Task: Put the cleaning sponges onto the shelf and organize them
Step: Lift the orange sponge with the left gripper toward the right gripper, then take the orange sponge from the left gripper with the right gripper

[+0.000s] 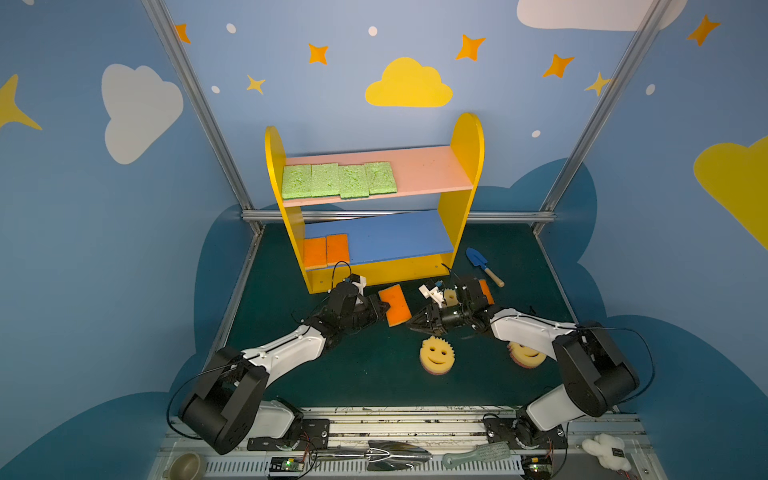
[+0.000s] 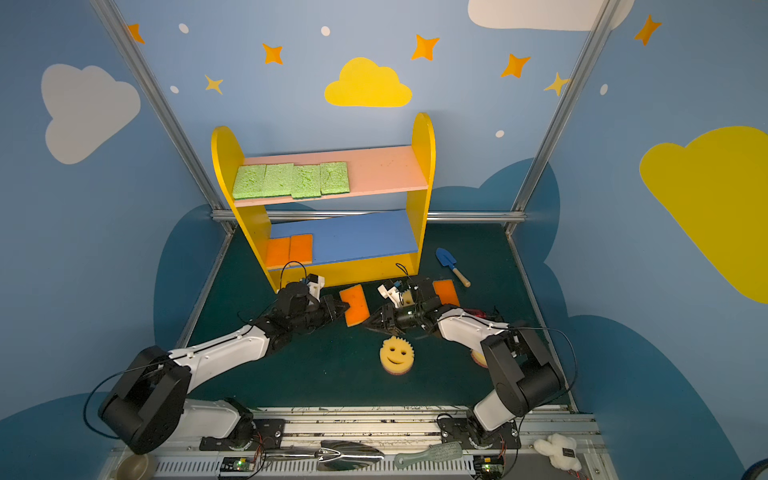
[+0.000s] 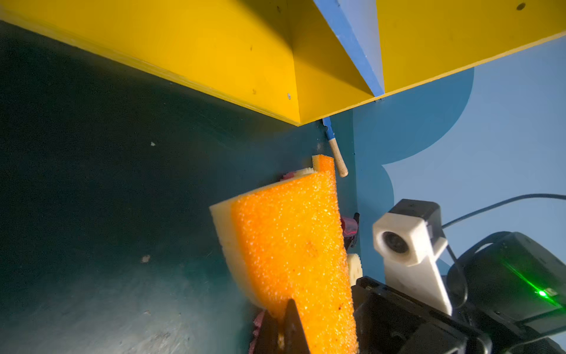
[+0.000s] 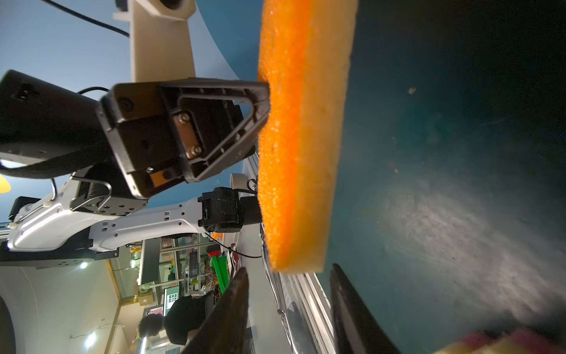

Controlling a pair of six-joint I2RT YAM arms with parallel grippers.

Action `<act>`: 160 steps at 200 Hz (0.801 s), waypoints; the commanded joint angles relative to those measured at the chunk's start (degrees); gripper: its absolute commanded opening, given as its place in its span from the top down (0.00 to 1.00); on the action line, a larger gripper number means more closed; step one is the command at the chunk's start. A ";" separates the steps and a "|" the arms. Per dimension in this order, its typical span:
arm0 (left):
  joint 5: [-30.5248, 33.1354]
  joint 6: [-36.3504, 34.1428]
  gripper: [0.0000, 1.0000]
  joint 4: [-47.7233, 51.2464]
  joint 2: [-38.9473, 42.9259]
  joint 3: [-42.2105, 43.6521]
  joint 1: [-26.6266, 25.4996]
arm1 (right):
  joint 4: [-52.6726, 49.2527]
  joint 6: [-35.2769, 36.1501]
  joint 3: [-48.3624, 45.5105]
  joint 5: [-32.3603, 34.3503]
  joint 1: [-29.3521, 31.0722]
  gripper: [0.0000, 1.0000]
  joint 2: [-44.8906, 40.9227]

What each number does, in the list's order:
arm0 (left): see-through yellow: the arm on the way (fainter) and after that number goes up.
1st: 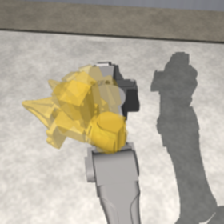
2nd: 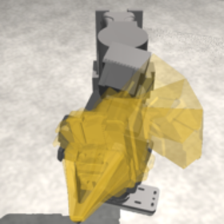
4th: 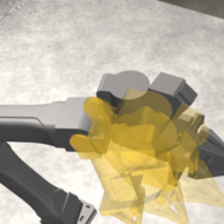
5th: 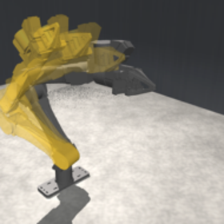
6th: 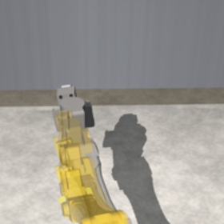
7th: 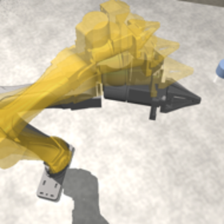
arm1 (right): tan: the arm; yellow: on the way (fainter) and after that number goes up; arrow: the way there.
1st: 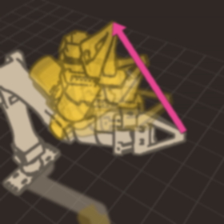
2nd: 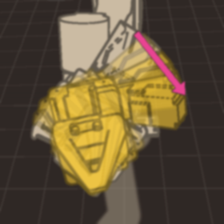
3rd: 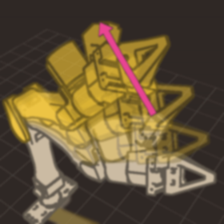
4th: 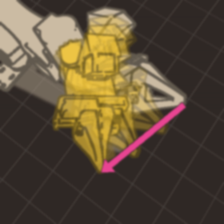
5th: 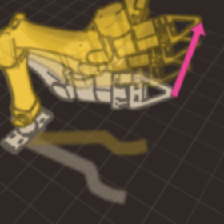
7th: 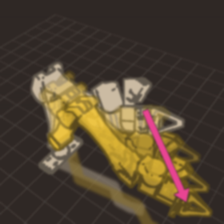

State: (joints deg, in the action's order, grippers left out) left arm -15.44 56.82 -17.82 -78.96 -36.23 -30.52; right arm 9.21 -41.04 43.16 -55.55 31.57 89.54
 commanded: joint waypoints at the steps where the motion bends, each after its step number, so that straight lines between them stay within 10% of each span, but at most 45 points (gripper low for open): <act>1: -0.79 -0.13 0.97 -1.16 -0.83 -1.17 -0.24 | 0.28 1.05 0.79 -1.14 -0.53 0.59 0.91; 160: -2.04 1.19 0.97 -2.69 -1.47 -1.05 -1.73 | 2.32 -1.23 1.36 0.09 -3.01 0.59 1.28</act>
State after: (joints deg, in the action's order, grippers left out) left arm -16.53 57.45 -18.61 -79.92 -36.64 -31.64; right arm 10.66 -42.22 43.18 -55.55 28.75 90.45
